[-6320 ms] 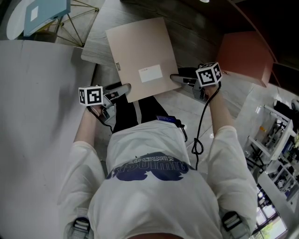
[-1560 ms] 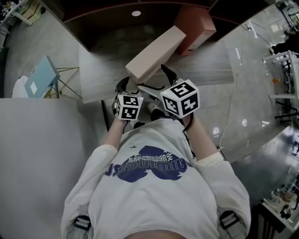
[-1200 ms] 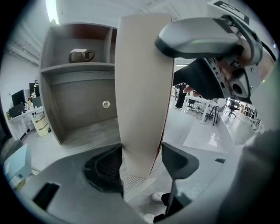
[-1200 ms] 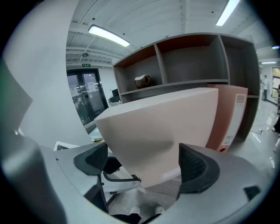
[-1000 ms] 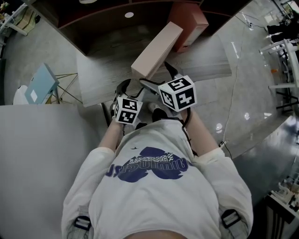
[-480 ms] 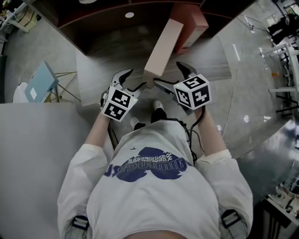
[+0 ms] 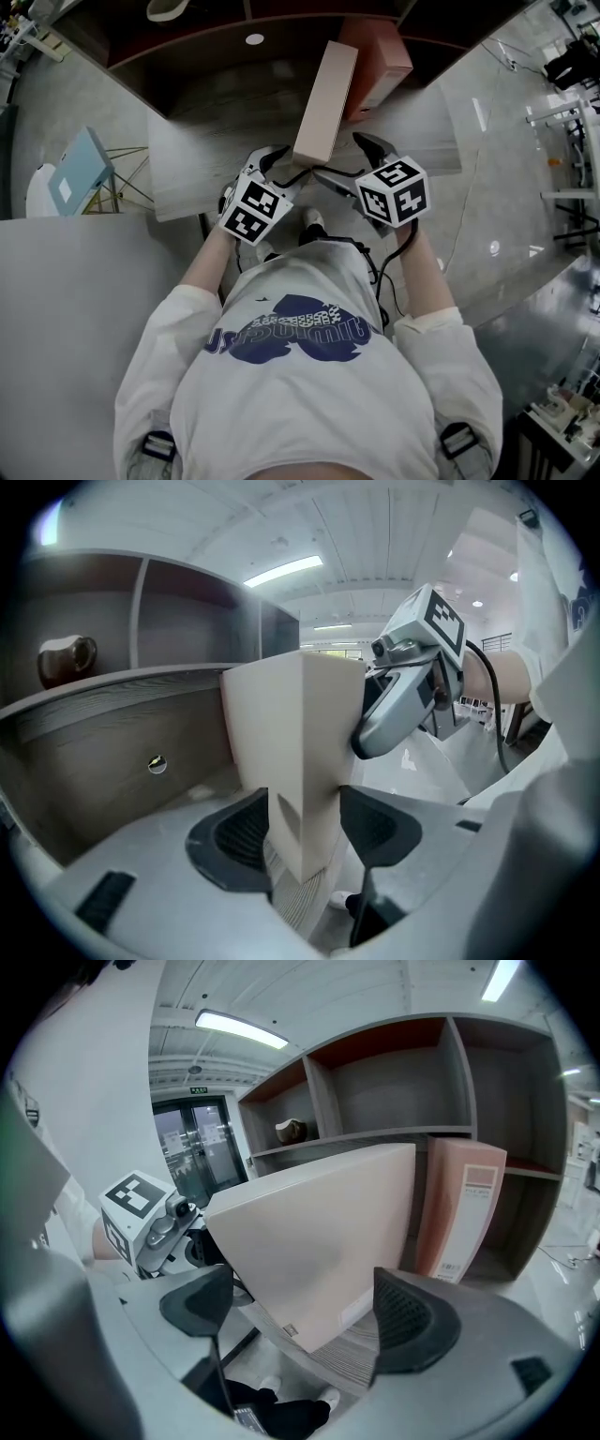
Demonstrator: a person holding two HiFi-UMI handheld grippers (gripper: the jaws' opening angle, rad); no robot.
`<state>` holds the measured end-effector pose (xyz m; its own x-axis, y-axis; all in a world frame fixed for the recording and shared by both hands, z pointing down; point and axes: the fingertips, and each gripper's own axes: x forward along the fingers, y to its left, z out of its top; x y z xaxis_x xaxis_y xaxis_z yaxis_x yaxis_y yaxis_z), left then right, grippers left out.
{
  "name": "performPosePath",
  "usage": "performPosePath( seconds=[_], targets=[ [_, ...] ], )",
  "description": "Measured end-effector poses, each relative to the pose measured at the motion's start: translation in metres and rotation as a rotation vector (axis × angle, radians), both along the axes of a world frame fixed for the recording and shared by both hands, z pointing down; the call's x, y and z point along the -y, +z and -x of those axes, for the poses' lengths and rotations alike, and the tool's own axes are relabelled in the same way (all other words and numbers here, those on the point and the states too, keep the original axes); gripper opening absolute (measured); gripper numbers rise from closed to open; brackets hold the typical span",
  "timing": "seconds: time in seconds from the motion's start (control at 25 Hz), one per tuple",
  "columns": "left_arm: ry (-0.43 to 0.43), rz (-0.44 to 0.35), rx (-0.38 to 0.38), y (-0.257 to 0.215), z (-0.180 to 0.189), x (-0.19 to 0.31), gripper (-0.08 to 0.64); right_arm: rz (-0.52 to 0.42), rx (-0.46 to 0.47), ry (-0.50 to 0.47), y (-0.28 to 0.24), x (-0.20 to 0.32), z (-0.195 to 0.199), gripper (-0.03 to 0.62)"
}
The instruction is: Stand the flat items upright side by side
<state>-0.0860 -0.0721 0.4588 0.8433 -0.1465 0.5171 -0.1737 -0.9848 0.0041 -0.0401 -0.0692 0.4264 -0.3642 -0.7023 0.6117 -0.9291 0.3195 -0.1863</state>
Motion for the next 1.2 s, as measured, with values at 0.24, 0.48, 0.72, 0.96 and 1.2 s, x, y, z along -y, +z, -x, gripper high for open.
performPosePath(
  seconds=[0.24, 0.48, 0.72, 0.96, 1.2],
  targets=[
    [0.03, 0.008, 0.01, 0.0, -0.029, 0.0, 0.244, -0.002, 0.031, -0.063, 0.002, 0.004, -0.016, 0.463],
    [0.017, 0.011, -0.003, 0.002, -0.057, 0.01, 0.244, -0.012, 0.081, -0.094, 0.0, 0.013, -0.029, 0.46],
    [-0.029, 0.013, -0.007, 0.001, -0.072, 0.022, 0.245, -0.039, 0.086, -0.094, -0.002, 0.028, -0.042, 0.458],
    [-0.072, 0.006, -0.007, -0.006, -0.084, 0.032, 0.244, -0.07, 0.077, -0.037, -0.004, 0.042, -0.055, 0.454],
    [-0.094, 0.009, -0.004, -0.006, -0.095, 0.04, 0.244, -0.084, 0.074, -0.044, 0.0, 0.051, -0.058, 0.403]
  ],
)
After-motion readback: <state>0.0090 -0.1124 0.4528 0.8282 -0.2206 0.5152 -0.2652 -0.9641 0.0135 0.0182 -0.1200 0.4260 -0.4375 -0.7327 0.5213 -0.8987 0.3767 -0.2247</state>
